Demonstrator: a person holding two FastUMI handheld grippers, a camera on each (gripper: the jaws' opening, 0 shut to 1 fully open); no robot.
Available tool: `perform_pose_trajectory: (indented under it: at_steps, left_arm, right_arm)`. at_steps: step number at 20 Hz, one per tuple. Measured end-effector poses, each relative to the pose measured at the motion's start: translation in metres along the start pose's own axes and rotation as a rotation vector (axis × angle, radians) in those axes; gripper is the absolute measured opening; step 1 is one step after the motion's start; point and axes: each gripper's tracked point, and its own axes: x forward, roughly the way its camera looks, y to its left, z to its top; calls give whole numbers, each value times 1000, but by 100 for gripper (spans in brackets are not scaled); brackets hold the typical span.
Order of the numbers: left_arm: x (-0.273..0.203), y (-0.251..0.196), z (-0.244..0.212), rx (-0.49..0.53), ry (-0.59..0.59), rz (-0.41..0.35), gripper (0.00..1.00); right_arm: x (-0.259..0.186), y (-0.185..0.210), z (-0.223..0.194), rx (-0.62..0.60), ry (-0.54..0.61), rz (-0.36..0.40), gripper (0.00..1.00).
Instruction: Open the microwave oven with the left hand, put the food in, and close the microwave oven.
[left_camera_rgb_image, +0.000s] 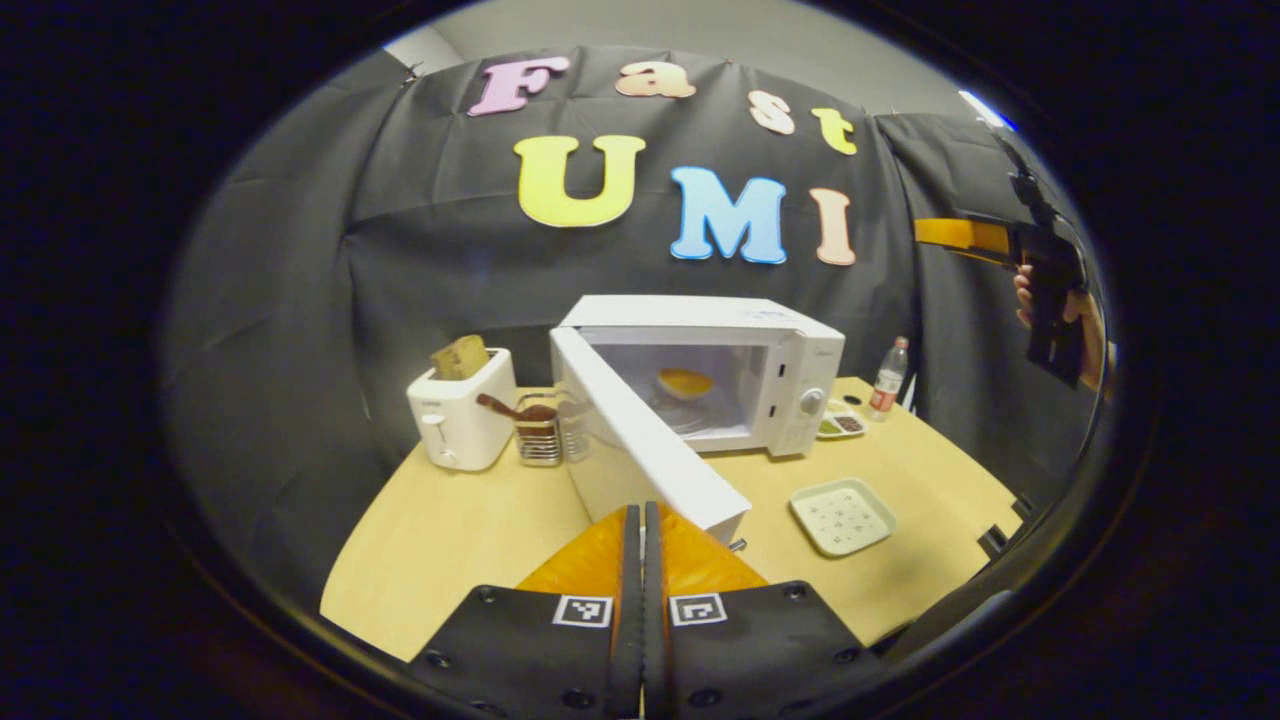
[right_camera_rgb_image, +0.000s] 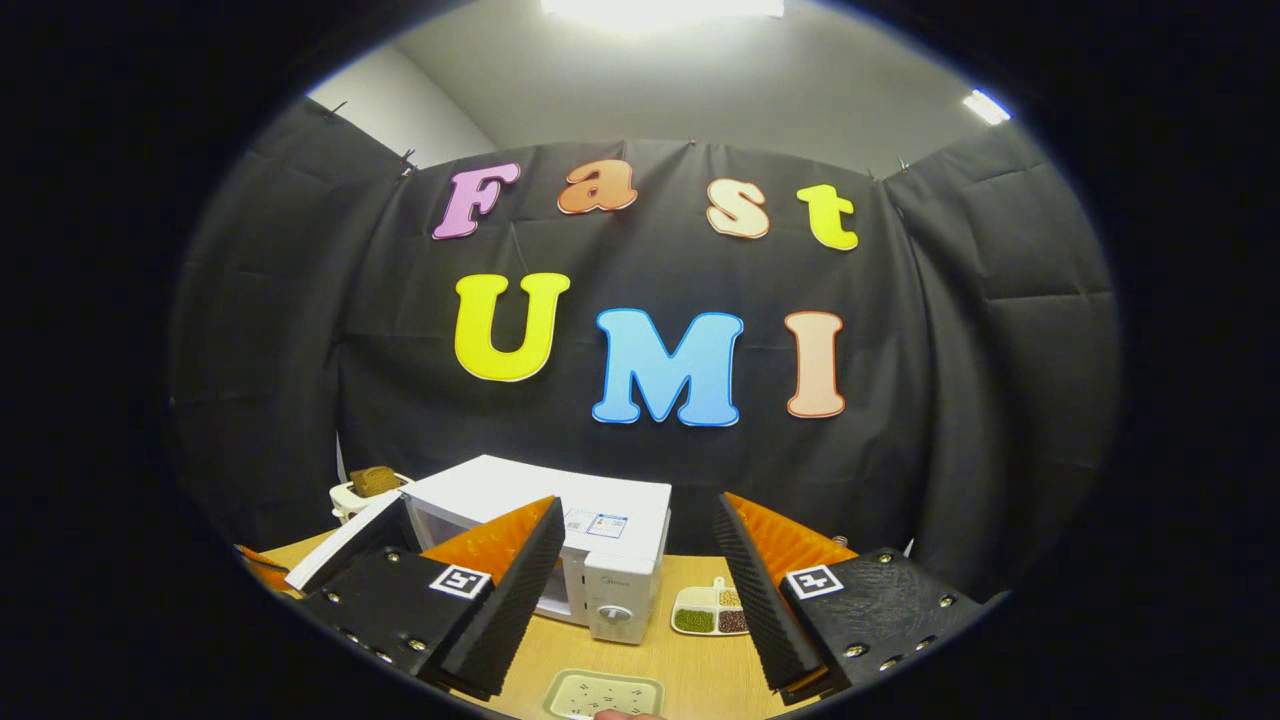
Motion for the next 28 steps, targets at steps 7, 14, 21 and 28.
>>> perform_pose_trajectory:
  at_steps: [7, 14, 21, 28]
  left_arm:
    - [43, -68, 17, 42, 15, -135, 7]
    - [81, -113, 40, 78, 1, -223, 7]
    - [120, -143, 47, 88, 5, -283, 7]
    - [160, -159, 63, 68, 3, -325, 7]
  right_arm:
    - [-6, -50, -5, 12, 17, -88, 92]
    - [-8, -89, -10, 8, 34, -158, 92]
    - [-10, -115, -9, -21, 36, -193, 92]
    - [-11, -127, -10, -22, 50, -220, 92]
